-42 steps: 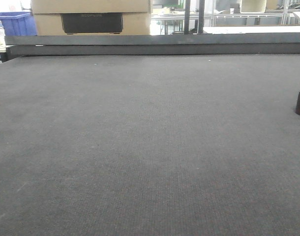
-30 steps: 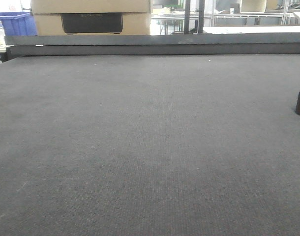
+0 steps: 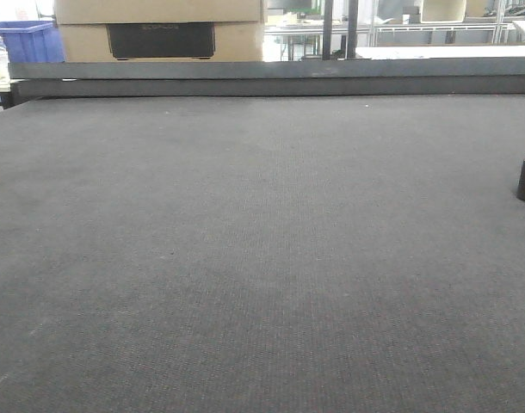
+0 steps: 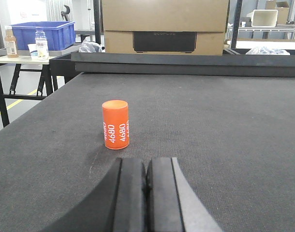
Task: Place cylindrical capacitor in blue bin on shelf
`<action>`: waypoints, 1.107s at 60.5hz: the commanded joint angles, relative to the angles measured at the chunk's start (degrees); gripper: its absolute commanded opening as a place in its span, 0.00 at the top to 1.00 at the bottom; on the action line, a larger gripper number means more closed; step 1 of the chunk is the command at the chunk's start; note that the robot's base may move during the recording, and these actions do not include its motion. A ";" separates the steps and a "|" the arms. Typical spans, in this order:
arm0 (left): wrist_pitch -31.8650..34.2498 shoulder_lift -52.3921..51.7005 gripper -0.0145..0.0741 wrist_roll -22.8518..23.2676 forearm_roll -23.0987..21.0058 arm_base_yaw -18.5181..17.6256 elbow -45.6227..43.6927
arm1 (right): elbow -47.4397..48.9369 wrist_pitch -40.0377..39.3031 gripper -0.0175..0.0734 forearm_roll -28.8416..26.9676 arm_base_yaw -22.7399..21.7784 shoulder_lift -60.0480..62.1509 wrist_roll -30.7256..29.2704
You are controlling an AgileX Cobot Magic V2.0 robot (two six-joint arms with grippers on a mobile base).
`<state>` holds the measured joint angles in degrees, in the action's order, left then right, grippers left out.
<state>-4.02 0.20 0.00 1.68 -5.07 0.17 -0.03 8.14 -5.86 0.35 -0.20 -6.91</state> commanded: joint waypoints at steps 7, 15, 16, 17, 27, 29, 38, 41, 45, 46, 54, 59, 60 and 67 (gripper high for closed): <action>0.79 -0.20 0.96 0.68 0.08 -0.32 -0.17 | 0.03 -3.53 0.98 0.62 0.05 0.20 -0.07; 2.64 -0.20 0.96 0.68 0.08 -0.32 -0.17 | 0.03 -6.21 0.98 0.62 0.05 0.20 -0.07; 3.15 -0.20 0.96 0.68 0.08 -0.32 -0.17 | 0.03 -6.45 0.98 0.62 0.05 0.20 -0.07; 3.41 -0.20 0.96 0.68 0.08 -0.32 -0.17 | 0.03 -6.76 0.98 0.62 0.05 0.20 -0.07; 9.85 -0.20 0.96 0.68 0.08 -0.20 -0.17 | 0.03 -11.38 0.98 0.11 0.05 0.20 -0.07; 12.36 -0.20 0.96 0.68 0.08 -0.20 -0.17 | 0.03 -11.74 0.98 -0.49 0.05 0.20 -0.07; 19.44 -0.20 0.96 0.68 -1.68 -0.20 -0.34 | 6.79 -11.35 0.98 -0.78 0.05 0.20 -0.07; 18.47 -0.20 0.96 0.68 -1.68 -0.20 -2.98 | 10.44 -10.32 0.98 -0.78 0.05 0.20 -0.07; 14.77 -0.20 0.96 0.68 -1.68 -0.20 -6.95 | 15.66 -7.68 0.98 -0.78 0.05 0.20 -0.07; 12.96 -0.20 0.96 0.68 -1.68 -0.20 -8.72 | 17.47 -6.51 0.98 -0.78 0.05 -0.01 -0.07; -0.06 4.39 0.96 0.68 -0.97 -0.20 -21.35 | 27.45 -1.10 0.98 -0.78 0.05 -6.54 -0.07; -6.04 9.45 0.89 0.68 -0.84 -0.20 -28.71 | 31.99 -0.71 0.98 -0.78 0.05 -11.68 -0.07; -7.34 10.37 0.88 0.68 -0.84 -0.20 -29.80 | 32.91 -0.71 0.98 -0.78 0.05 -12.53 -0.07; -11.52 17.16 0.67 0.68 -0.84 -0.20 -36.10 | 36.33 1.00 0.98 -0.78 0.05 -18.76 -0.07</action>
<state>-11.36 12.82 0.00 0.63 -5.07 -31.76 34.08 7.37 -6.55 0.35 -15.20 -6.91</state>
